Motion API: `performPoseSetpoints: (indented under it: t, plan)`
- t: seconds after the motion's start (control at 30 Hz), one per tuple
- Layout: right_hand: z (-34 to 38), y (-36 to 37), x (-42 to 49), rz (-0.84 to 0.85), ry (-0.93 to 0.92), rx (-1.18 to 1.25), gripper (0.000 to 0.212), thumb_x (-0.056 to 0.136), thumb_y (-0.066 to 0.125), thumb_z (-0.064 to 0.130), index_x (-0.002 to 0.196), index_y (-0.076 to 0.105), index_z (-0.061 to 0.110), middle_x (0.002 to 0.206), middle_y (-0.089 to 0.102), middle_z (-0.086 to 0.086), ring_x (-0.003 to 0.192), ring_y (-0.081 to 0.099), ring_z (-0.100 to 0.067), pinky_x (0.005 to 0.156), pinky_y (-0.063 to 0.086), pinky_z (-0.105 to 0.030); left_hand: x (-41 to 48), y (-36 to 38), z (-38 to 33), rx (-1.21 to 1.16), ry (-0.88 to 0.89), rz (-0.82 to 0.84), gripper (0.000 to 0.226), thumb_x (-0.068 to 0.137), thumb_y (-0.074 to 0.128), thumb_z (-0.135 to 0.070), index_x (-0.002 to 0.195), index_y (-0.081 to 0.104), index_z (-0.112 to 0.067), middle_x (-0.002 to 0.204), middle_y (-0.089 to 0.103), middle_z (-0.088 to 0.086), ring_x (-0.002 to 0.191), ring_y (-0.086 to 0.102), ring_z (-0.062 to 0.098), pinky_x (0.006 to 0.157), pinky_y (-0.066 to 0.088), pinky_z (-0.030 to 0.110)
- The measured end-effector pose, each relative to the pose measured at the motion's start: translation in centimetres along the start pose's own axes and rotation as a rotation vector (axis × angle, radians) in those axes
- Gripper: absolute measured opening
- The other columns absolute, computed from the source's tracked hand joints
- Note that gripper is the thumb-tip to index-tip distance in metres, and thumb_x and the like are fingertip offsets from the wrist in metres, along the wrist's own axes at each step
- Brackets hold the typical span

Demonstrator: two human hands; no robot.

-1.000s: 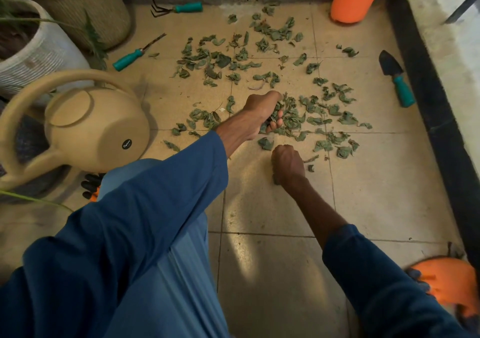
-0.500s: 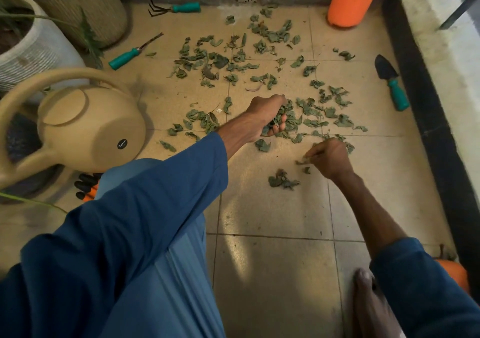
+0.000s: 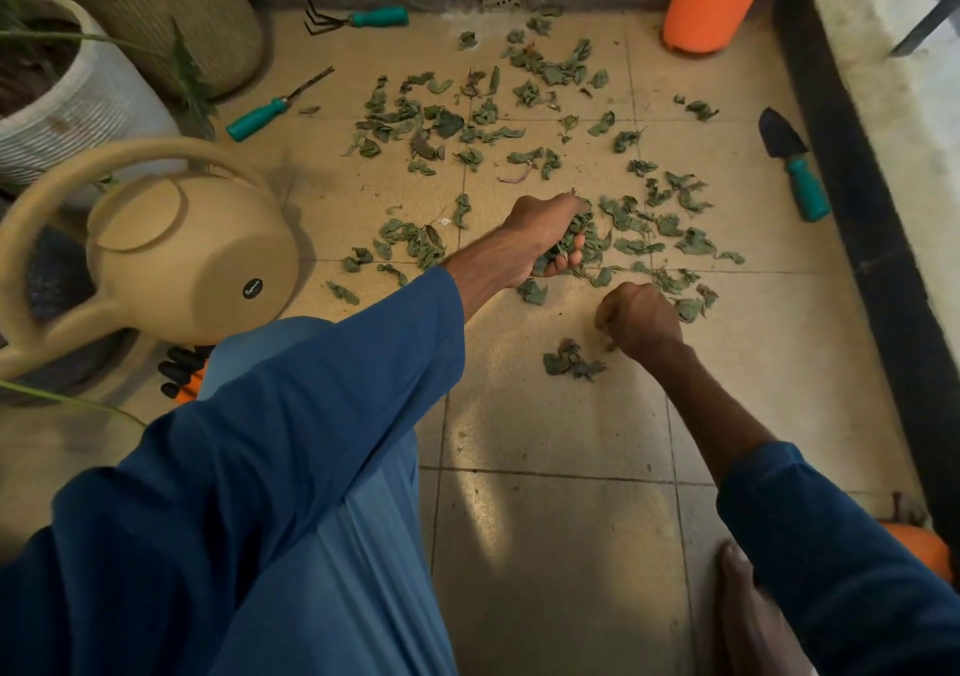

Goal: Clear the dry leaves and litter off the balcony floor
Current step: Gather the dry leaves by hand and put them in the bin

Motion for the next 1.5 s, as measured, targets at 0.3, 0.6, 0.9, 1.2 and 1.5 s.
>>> performPoseSetpoints:
  t: [0.3, 0.6, 0.9, 1.2, 1.5]
  plan:
    - [-2.7, -5.1, -2.3, -0.17, 0.102, 0.369, 0.019, 0.086, 0.07, 0.002, 0.099, 0.078, 0.013, 0.093, 0.076, -0.003, 0.079, 0.069, -0.017, 0.072, 0.054, -0.024, 0.0, 0.4, 0.0, 0.004, 0.0, 0.011, 0.023, 0.099, 0.058, -0.023, 0.082, 0.062, -0.008, 0.059, 0.059, 0.002, 0.048, 0.055, 0.016, 0.042, 0.037, 0.019]
    - [-1.4, -1.8, -4.1, 0.002, 0.011, 0.341, 0.014, 0.082, 0.078, -0.003, 0.087, 0.081, 0.01, 0.087, 0.076, -0.002, 0.068, 0.066, -0.004, 0.068, 0.058, -0.024, 0.0, 1.0, 0.2, 0.022, -0.002, 0.023, 0.019, 0.099, 0.058, -0.023, 0.09, 0.062, -0.008, 0.061, 0.06, 0.002, 0.049, 0.055, 0.016, 0.041, 0.036, 0.018]
    - [-0.4, 0.7, -5.0, -0.039, -0.036, 0.12, 0.017, 0.088, 0.07, 0.001, 0.093, 0.079, 0.015, 0.095, 0.076, -0.003, 0.08, 0.07, -0.016, 0.074, 0.059, -0.03, 0.0, 0.6, 0.2, 0.027, 0.009, 0.021, 0.02, 0.098, 0.059, -0.024, 0.089, 0.064, -0.007, 0.063, 0.06, 0.003, 0.047, 0.055, 0.016, 0.041, 0.037, 0.018]
    - [-2.1, -1.5, -3.0, -0.23, 0.025, 0.335, 0.01, 0.092, 0.07, 0.003, 0.09, 0.079, 0.007, 0.086, 0.075, -0.004, 0.058, 0.061, -0.007, 0.048, 0.047, -0.011, -0.3, 0.4, 0.2, 0.041, 0.019, 0.026, 0.021, 0.099, 0.059, -0.023, 0.087, 0.063, -0.007, 0.062, 0.06, 0.003, 0.049, 0.055, 0.016, 0.041, 0.037, 0.018]
    - [-0.1, 0.9, -1.3, -0.163, -0.062, 0.099, 0.014, 0.087, 0.071, -0.002, 0.094, 0.076, 0.009, 0.097, 0.072, -0.009, 0.08, 0.065, -0.017, 0.07, 0.056, -0.028, -0.5, 0.1, 0.1, 0.033, 0.013, 0.022, 0.02, 0.098, 0.06, -0.025, 0.089, 0.063, -0.008, 0.06, 0.06, 0.002, 0.046, 0.054, 0.016, 0.041, 0.037, 0.018]
Point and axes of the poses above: each hand's wrist, its own x-axis towards the middle knuckle, its own y-axis out of the palm, z = x × y, the point moved 4 cm from there along x, towards the middle knuckle
